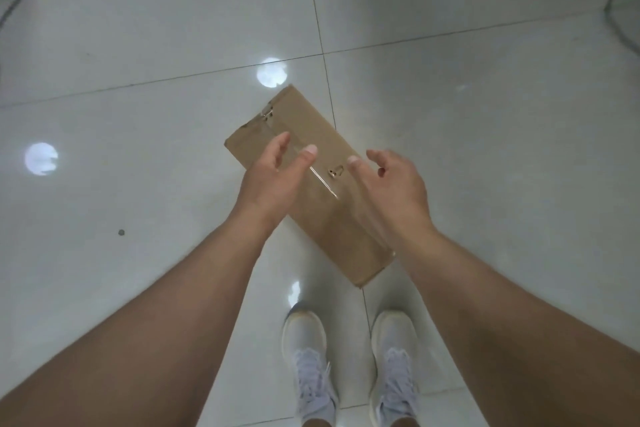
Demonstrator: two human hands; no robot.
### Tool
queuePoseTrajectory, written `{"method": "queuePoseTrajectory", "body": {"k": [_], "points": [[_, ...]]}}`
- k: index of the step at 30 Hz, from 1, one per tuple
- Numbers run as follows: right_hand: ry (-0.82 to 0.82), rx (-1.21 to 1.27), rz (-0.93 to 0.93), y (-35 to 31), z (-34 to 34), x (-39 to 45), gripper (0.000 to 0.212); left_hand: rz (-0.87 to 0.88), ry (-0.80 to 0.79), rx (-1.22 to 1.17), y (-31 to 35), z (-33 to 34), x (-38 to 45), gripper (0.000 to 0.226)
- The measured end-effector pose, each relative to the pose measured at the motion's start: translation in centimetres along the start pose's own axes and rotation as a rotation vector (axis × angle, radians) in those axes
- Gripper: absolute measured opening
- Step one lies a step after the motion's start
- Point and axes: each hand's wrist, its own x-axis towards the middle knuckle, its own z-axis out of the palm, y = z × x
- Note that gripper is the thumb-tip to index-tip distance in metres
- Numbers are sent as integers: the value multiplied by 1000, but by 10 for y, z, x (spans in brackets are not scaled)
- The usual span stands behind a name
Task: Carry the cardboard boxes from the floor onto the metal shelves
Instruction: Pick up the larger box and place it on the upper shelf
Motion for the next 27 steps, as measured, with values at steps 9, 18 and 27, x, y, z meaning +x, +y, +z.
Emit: {"method": "queuePoseTrajectory", "body": {"k": [9,18,27], "points": [[107,54,102,15,9,25,57,68,9,184,10,-10,64,62],[167,101,240,25,2,4,57,82,-103,357,26,-2,65,88],[296,212,356,38,1,-7,64,136,-130,465,29,-7,81,87]]}}
